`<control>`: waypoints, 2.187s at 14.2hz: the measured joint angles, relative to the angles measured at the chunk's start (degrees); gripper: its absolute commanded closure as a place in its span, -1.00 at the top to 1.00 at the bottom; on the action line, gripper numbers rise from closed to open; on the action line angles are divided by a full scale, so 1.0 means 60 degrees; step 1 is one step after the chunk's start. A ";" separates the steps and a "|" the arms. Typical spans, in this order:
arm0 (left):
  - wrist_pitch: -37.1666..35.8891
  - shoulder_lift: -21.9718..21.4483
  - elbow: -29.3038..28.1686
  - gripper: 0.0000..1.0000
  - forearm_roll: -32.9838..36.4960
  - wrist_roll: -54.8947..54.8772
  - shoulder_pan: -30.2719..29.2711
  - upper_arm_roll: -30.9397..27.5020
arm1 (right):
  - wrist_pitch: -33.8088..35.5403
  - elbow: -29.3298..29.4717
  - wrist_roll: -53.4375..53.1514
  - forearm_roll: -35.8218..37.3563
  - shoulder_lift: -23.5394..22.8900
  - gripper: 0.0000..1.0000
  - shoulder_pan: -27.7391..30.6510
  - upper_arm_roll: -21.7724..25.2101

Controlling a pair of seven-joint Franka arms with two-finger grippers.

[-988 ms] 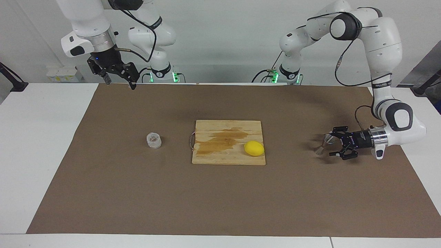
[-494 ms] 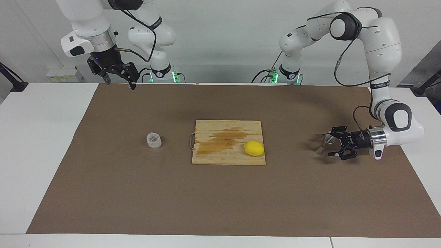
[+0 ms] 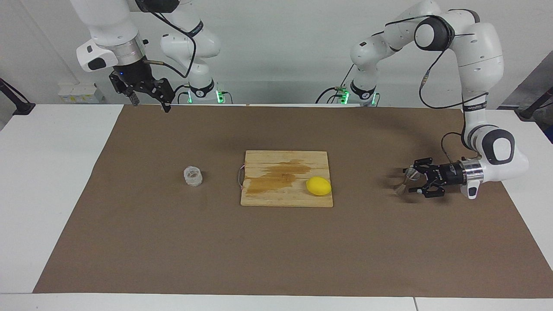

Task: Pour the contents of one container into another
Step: 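Open the left gripper and move it toward the small metal cup, then close the left gripper around the small metal cup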

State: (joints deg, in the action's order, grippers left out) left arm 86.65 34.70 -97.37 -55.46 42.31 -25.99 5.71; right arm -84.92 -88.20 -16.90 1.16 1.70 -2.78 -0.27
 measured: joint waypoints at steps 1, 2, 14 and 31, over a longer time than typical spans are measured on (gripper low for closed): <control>-0.0016 0.0000 -0.0002 0.51 -0.0001 -0.0015 0.0000 0.0000 | 0.0000 0.0000 0.0000 0.0000 0.0000 1.00 0.0000 0.0000; -0.0039 0.0001 -0.0003 0.41 -0.0001 -0.0039 0.0000 0.0000 | 0.0000 0.0000 0.0000 0.0000 0.0000 1.00 0.0000 0.0000; -0.0252 0.0103 -0.0027 -0.10 -0.0176 -0.0151 -0.0203 0.0000 | 0.0000 -0.0001 0.0001 0.0000 0.0000 1.00 0.0000 0.0000; -0.0304 0.0122 -0.0074 -0.30 -0.0539 -0.0157 -0.0215 0.0018 | 0.0000 -0.0001 0.0001 0.0000 0.0000 1.00 0.0000 0.0000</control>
State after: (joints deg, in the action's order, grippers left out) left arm 84.83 35.43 -97.82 -58.69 41.37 -27.28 5.82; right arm -84.92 -88.21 -16.89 1.16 1.70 -2.78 -0.27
